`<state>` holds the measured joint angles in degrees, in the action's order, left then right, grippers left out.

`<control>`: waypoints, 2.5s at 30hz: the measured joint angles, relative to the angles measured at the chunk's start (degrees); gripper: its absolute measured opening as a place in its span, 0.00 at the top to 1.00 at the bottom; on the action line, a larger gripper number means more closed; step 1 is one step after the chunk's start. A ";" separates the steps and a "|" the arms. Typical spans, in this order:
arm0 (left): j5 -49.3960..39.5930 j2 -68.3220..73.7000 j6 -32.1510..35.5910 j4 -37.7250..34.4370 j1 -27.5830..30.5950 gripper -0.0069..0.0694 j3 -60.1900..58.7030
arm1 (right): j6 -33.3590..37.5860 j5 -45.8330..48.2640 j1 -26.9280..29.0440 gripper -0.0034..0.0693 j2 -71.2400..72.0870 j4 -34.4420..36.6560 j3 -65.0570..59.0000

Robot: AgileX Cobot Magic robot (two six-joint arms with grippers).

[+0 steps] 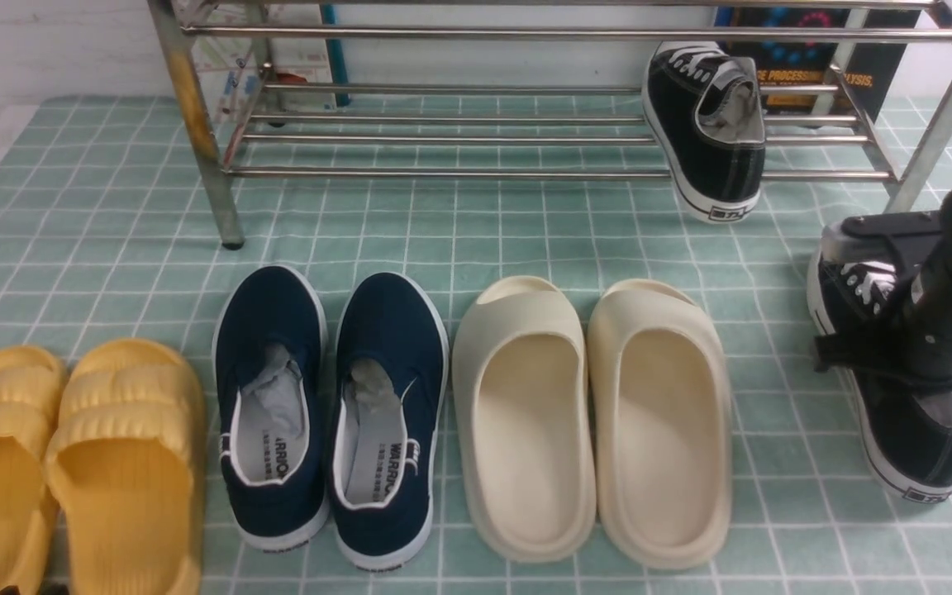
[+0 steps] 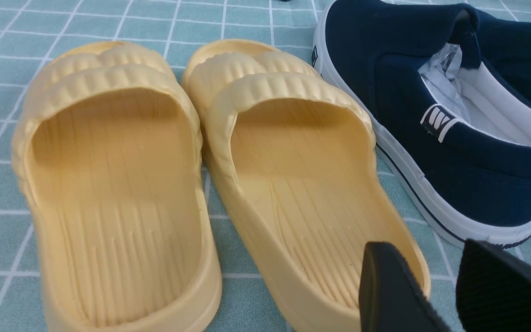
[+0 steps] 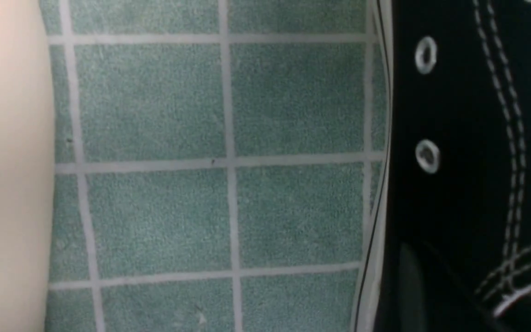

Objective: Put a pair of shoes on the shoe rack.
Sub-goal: Use the right arm to grab the shoe closest to it, then use the right arm to put a shoe into the shoe rack

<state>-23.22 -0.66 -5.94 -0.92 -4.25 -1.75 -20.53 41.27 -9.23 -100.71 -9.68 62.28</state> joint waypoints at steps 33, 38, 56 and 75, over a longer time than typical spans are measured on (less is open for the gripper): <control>0.00 0.00 0.00 0.00 0.00 0.60 0.00 | 10.53 13.84 -1.64 0.91 -17.93 -2.68 47.41; 0.00 0.00 0.00 0.00 0.00 0.60 0.00 | 10.40 14.73 -1.64 0.91 -22.96 -3.59 54.39; 0.00 0.00 0.00 0.00 0.00 0.60 0.00 | 10.40 12.58 -1.92 0.84 -28.02 -7.04 59.90; 0.00 0.00 0.00 0.00 0.00 0.60 0.00 | 17.01 29.35 -2.51 0.41 -19.43 2.83 59.95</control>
<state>-23.22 -0.66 -5.94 -0.92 -4.25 -1.75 -3.51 70.62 -11.75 -120.14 -6.85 122.23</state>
